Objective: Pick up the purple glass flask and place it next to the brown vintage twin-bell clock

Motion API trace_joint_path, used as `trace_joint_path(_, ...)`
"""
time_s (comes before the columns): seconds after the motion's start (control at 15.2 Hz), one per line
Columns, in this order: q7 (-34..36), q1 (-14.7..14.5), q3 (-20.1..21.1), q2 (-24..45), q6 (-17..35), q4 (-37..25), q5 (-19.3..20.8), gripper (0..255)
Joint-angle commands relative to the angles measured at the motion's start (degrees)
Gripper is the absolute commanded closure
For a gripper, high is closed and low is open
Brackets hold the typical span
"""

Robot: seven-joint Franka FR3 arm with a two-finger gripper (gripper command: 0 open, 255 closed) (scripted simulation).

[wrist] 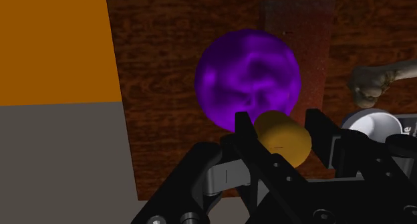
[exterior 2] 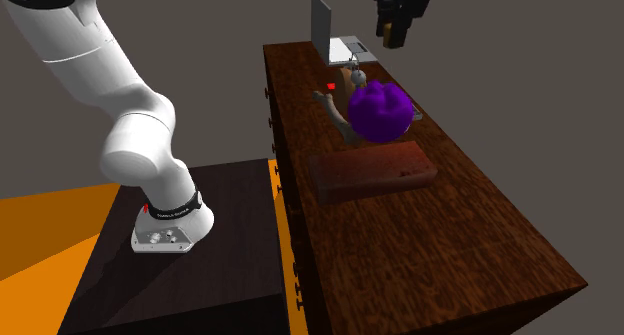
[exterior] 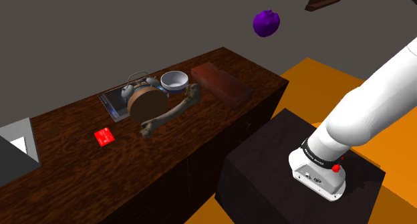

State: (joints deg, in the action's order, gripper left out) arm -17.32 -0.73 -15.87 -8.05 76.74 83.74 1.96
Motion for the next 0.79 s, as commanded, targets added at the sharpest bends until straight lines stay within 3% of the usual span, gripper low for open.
trace_joint_path(0.0,3.23,-1.23,1.92,-1.86,0.26,2.06,0.25,255)
trace_joint_path(0.73,19.9,-6.96,12.63,-7.97,0.54,8.69,-1.03,255)
